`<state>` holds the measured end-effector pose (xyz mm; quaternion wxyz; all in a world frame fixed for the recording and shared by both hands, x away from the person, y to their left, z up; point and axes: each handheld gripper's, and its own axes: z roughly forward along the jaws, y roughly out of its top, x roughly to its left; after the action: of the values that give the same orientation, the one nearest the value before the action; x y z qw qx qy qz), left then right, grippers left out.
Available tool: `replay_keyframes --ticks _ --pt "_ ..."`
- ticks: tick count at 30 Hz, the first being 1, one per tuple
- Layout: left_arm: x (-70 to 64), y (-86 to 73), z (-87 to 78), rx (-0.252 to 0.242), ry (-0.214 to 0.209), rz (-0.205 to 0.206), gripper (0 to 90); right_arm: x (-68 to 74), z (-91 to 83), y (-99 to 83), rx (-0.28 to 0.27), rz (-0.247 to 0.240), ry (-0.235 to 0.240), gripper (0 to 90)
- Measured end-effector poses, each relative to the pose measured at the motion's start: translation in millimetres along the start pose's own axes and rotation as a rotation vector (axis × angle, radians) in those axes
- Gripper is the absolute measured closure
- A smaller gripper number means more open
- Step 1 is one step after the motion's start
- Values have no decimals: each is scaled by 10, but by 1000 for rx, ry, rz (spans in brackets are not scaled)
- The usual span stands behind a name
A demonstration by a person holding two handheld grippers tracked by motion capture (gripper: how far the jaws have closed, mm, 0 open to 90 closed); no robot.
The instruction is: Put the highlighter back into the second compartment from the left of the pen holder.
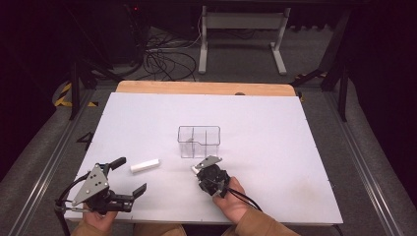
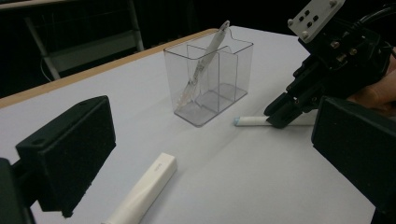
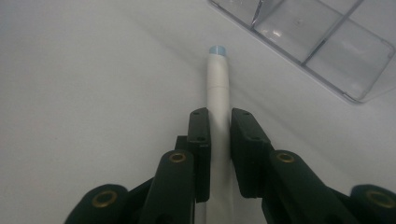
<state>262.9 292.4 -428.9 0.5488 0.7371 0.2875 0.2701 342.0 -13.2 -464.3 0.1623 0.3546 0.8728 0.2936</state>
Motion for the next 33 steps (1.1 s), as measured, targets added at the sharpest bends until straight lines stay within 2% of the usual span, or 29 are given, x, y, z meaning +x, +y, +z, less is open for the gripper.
replay_keyframes --ticks 12,19,33 --pt "-2 0 -7 2 -1 -3 5 -3 -102 8 -34 -15 10 788" --pt "0 0 -5 0 0 -2 5 -17 -222 18 -75 -18 25 788" --pt "-1 1 -4 0 0 1 5 -67 -502 49 -249 -18 97 788"
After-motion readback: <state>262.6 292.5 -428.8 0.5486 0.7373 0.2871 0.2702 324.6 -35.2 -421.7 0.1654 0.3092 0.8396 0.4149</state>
